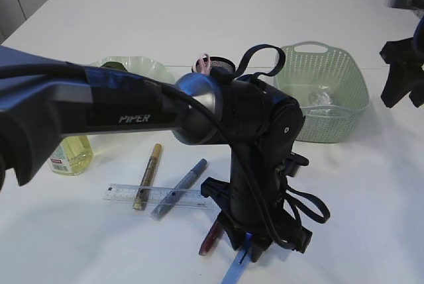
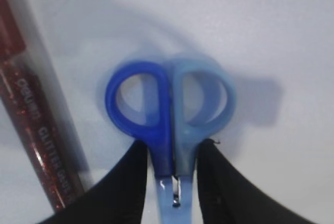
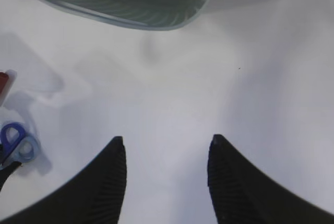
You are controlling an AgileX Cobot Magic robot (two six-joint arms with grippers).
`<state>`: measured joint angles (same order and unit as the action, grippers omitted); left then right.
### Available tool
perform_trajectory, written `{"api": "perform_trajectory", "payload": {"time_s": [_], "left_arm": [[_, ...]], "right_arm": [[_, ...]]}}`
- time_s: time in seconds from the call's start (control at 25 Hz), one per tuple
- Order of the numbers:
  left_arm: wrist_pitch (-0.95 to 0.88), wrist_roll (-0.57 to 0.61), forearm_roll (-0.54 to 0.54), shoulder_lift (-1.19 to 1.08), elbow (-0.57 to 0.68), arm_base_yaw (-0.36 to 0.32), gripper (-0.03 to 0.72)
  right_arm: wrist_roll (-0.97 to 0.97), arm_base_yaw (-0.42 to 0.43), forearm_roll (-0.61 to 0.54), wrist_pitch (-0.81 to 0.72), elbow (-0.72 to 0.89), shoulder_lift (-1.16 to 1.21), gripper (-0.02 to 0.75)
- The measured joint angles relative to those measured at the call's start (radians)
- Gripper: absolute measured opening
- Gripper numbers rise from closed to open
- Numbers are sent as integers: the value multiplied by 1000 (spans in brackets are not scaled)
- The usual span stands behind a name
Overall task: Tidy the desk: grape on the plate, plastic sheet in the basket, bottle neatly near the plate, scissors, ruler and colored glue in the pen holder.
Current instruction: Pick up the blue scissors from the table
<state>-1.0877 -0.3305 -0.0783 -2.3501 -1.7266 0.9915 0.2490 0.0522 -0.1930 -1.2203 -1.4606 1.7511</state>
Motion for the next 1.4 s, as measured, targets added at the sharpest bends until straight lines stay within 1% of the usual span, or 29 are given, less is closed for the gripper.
{"api": "perform_trajectory", "payload": {"time_s": [0.16,0.28,0.68,0.92,1.4], "left_arm": [[0,-2,-2,-2,-2,0,197],[0,-2,-2,-6,-2,0,188],[4,-6,-2,-8,-4,0,186],[38,-10,-4,2,-4,1,186],[86,-52,33,16,11,7,185]], "right_arm": [[0,0,-2,0,-14,0,403],[0,0,-2,0,-14,0,403],[0,0,-6,0,-14,0,403],[0,0,-10,0,-14,0,403],[0,0,-11,0,-14,0,403]]}}
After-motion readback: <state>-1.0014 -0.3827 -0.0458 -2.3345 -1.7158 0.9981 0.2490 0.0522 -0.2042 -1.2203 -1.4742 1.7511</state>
